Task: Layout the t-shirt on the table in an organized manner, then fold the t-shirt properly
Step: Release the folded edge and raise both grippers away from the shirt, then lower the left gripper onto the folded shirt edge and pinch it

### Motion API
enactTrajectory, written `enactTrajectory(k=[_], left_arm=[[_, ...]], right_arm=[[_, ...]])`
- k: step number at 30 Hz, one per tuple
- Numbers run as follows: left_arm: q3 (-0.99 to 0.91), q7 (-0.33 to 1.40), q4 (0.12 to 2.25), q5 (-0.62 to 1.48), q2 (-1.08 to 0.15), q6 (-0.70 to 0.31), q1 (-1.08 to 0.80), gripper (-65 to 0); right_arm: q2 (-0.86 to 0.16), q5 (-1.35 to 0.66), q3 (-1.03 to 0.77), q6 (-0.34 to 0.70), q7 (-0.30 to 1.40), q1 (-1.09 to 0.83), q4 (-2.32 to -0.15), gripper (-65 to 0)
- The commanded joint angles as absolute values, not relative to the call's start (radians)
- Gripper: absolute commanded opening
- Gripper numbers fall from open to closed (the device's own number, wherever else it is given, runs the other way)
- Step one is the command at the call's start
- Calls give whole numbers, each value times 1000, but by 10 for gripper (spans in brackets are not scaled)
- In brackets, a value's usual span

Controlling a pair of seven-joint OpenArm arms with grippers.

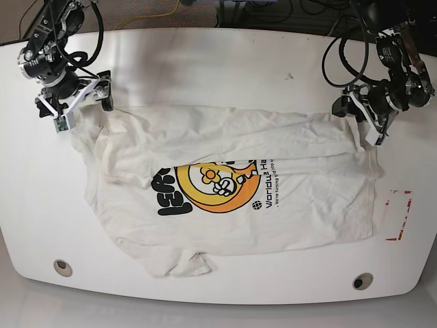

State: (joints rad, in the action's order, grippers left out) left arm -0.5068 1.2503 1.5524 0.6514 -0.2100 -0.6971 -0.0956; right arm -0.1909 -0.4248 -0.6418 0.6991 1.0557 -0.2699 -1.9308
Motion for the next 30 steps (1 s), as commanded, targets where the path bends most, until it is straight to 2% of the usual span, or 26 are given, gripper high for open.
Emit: enactTrajectory(k=[1, 17, 23, 30], left_arm=[[-513, 1234, 1570, 664, -231, -698, -85, -331], [-512, 1234, 1567, 664, -229, -698, -36, -333], [-503, 1234, 1564, 662, -229, -698, -33, -390], [-460, 1234, 1547, 662, -231, -698, -15, -393]], right_arm=[[-200, -441, -647, 698, 1035, -265, -1951, -30], [-200, -441, -648, 698, 1035, -263, -1951, -30], [-200, -441, -648, 698, 1035, -260, -1951, -30], [-200, -441, -651, 698, 1035, -255, -1951, -30]])
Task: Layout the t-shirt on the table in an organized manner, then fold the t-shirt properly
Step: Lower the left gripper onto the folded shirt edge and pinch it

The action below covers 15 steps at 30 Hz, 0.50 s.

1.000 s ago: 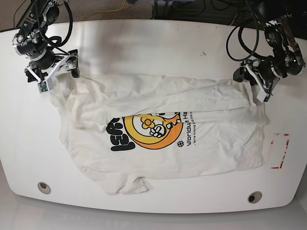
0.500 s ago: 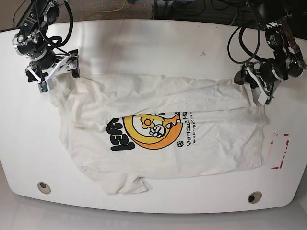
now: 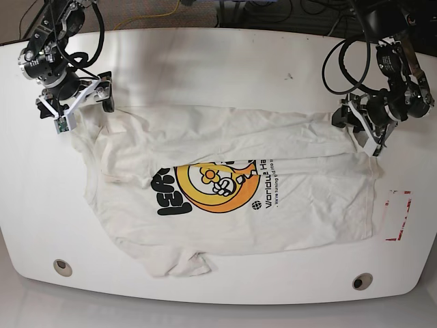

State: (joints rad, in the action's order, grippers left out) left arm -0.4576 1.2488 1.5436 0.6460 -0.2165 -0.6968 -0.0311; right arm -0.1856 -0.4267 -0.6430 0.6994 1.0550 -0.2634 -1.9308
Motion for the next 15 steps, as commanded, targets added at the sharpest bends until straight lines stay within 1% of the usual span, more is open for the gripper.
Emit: enactTrajectory(k=[1, 4, 6, 8, 12, 14, 15], left_arm=[[-460, 1234, 1540, 662, -231, -698, -13, -393], [-460, 1234, 1518, 662, -232, -698, -12, -396], [-460, 1234, 1503, 662, -232, -698, -5, -413], [-460, 1234, 1500, 662, -232, -698, -5, -467], [-460, 1234, 1497, 662, -232, -698, -5, -613], [-458, 1234, 1498, 662, -232, -698, -5, -650], [-458, 1234, 1501, 662, -234, -698, -5, -650]], right_arm=[[-200, -443, -651, 698, 1035, -255, -1951, -30], [-200, -443, -651, 698, 1035, -255, -1951, -30], [-200, -443, -651, 698, 1035, -255, -1951, -30], [-200, -443, -653, 698, 1035, -255, -1951, -30], [-200, -443, -653, 698, 1035, -255, -1951, -30], [-200, -443, -653, 698, 1035, -255, -1951, -30], [-200, -443, -653, 698, 1035, -255, -1951, -30]])
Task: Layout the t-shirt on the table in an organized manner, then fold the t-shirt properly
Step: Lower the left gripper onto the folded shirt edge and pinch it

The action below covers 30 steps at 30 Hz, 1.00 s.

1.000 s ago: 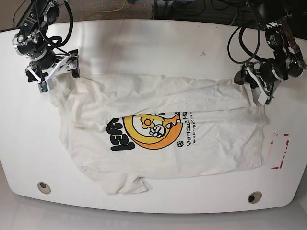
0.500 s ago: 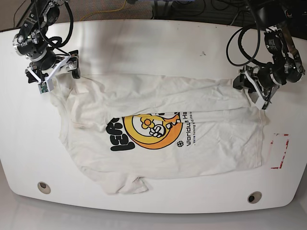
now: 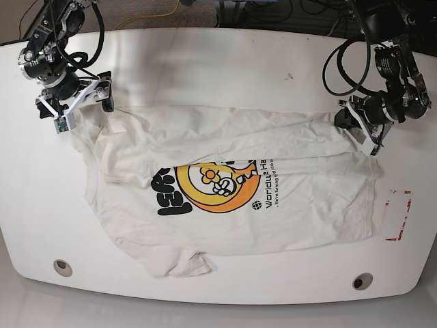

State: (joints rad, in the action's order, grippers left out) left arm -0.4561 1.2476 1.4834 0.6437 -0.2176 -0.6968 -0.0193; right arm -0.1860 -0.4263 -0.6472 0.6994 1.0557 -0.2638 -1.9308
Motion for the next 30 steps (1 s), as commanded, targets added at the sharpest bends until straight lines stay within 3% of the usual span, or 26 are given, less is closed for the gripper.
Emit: enactTrajectory(k=[1, 13, 30], left_arm=[[-458, 1234, 1503, 664, -234, -698, -5, -650], [-460, 1239, 1638, 668, -234, -698, 2, -650], [-460, 1239, 1575, 661, -236, -698, 188, -647]], right_arm=[[-200, -443, -653, 698, 1035, -255, -1951, -30], [-200, -443, -653, 698, 1035, -254, -1951, -30], [-200, -443, -653, 698, 1035, -259, -1951, -30]])
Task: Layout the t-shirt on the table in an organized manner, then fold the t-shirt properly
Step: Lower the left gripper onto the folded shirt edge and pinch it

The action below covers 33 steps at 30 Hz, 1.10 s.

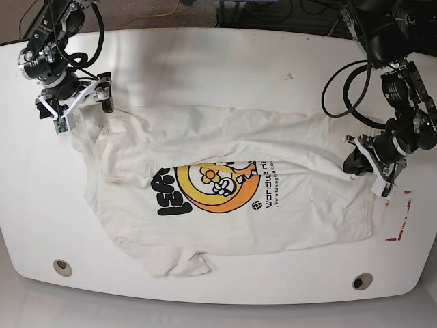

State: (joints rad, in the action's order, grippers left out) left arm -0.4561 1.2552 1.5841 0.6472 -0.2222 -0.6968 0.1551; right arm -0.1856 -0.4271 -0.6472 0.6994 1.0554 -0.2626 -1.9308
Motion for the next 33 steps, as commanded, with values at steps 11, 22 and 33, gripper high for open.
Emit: enactTrajectory(k=[11, 22, 33], left_arm=[[-460, 1224, 1405, 662, -302, -698, 259, -647], [-460, 1119, 1264, 662, -351, -698, 269, -646], [-458, 1084, 1184, 662, -371, -698, 309, -606]], right_arm=[[-200, -443, -654, 698, 1035, -262, -1951, -30], [-200, -443, -654, 698, 1035, -259, -1951, -30], [-208, -443, -662, 698, 1035, -255, -1952, -30]])
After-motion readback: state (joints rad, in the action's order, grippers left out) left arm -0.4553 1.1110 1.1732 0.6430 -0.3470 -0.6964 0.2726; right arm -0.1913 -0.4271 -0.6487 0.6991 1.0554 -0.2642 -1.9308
